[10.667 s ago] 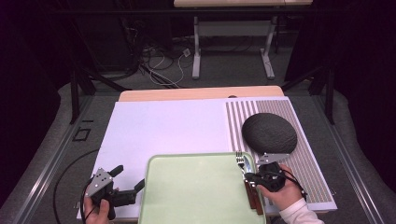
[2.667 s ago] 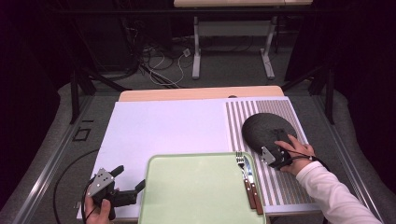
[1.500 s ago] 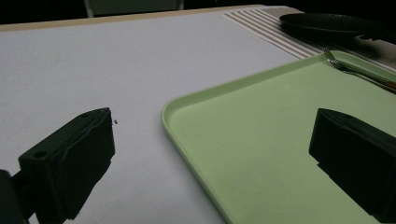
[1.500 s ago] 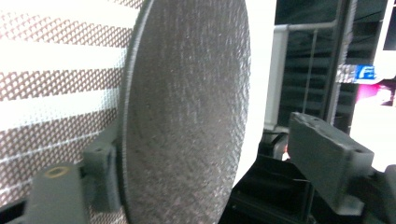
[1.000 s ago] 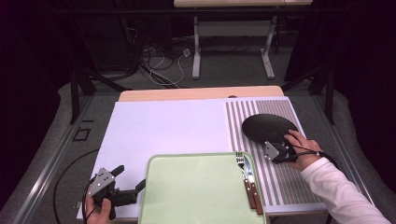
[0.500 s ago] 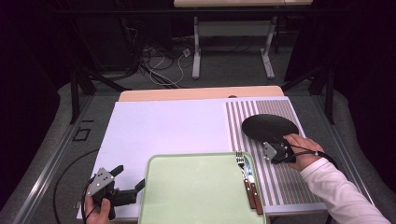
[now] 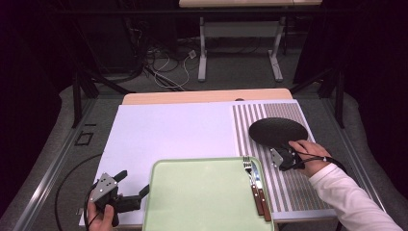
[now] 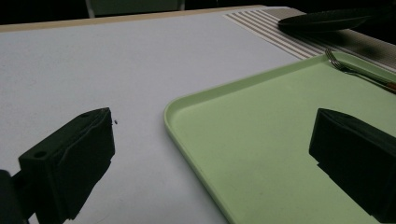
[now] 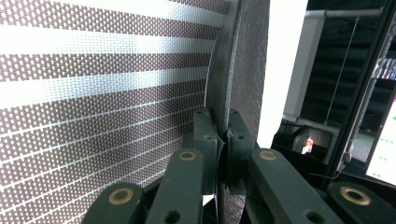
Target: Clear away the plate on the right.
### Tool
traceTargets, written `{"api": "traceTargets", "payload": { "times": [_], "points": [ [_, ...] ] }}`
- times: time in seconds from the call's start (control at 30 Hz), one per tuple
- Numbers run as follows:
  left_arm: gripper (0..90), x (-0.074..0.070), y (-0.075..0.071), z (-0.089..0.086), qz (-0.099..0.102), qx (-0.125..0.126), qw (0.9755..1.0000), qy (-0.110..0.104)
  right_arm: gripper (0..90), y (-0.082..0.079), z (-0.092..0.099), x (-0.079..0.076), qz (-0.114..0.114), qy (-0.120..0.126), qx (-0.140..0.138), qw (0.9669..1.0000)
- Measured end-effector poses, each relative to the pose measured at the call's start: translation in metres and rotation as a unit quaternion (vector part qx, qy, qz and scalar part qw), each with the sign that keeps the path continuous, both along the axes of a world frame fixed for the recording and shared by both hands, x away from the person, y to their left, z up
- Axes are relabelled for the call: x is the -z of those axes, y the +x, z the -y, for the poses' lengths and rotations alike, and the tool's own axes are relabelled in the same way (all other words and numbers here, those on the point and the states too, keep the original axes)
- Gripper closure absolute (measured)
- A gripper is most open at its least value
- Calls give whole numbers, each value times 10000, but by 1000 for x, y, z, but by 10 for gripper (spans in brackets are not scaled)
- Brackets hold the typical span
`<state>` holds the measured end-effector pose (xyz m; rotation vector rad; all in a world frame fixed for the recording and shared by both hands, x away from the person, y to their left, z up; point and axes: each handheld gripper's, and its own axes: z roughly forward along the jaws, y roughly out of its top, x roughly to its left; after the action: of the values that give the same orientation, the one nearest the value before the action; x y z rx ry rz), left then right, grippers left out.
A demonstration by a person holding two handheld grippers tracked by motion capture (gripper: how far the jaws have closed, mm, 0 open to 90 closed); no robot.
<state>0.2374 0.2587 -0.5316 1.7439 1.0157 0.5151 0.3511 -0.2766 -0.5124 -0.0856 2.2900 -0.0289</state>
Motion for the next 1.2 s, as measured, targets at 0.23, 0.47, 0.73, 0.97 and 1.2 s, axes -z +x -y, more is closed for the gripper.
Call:
{"api": "traceTargets", "payload": {
  "times": [0.23, 0.47, 0.73, 0.97, 1.2],
  "points": [
    [4, 0, 0, 0, 6, -9, 10000, -6, 868, 0, 2, 0, 65, 192, 20, 9998],
    [4, 0, 1, -1, 10, -8, 10000, 9, 861, -2, 5, -4, 63, 440, 19, 9990],
    [4, 0, 2, 0, -27, -21, 10000, -31, 850, -14, 1, -8, 105, 544, -22, 9985],
    [4, 0, 3, -2, -11, -37, 10000, -9, 845, -22, -6, -18, 172, 495, -189, 9984],
    [4, 0, 2, -2, -17, -80, 10000, -51, 844, -36, -19, -31, 311, 577, -427, 9969]
  ]
}}
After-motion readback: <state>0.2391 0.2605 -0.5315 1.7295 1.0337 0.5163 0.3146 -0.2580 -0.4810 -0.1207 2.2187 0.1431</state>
